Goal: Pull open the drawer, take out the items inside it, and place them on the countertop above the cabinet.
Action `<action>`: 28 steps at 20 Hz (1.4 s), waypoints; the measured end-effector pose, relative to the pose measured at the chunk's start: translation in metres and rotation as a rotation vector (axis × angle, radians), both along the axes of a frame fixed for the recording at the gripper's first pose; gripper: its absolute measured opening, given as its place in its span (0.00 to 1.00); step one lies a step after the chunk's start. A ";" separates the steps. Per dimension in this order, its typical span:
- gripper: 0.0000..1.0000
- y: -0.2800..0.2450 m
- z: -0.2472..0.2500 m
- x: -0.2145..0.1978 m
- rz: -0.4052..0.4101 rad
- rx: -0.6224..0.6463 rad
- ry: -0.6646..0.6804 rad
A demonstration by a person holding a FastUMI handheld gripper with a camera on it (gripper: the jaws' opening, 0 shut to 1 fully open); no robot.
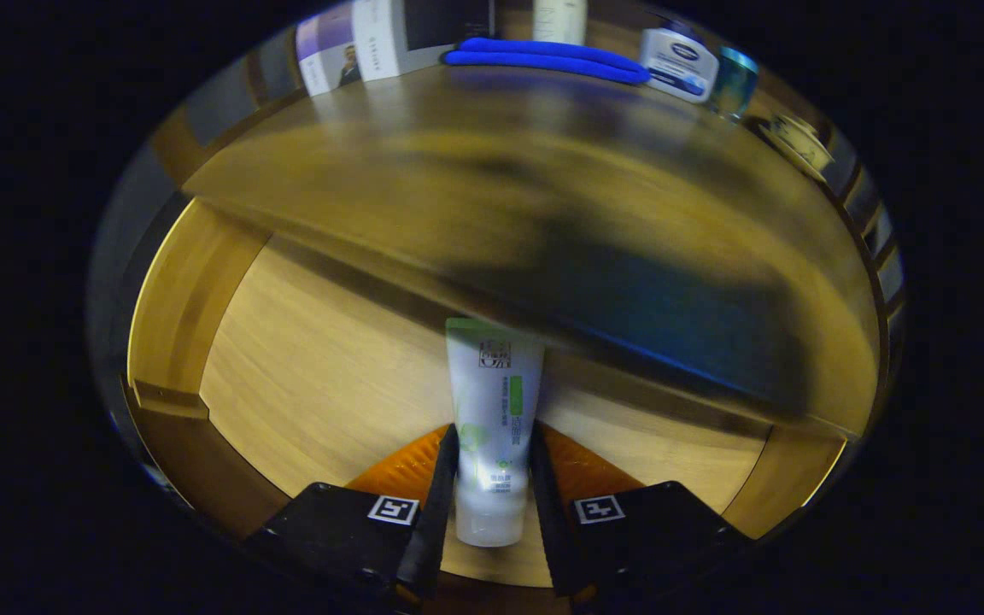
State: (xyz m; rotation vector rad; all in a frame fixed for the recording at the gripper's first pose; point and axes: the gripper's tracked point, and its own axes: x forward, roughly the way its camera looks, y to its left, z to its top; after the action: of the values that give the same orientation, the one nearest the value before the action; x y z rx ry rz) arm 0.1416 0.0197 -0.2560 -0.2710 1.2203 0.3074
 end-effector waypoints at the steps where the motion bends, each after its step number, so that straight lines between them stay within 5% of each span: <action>1: 0.47 0.003 0.000 -0.001 0.000 0.024 0.002; 3: 0.31 0.009 0.002 -0.005 -0.012 0.077 0.016; 19: 0.31 0.034 0.090 -0.051 0.119 0.282 -0.149; 28: 0.31 0.024 0.162 -0.051 0.036 0.439 -0.367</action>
State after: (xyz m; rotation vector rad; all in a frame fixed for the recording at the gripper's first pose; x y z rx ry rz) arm 0.0911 0.0439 -0.0940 0.0331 0.7618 0.5220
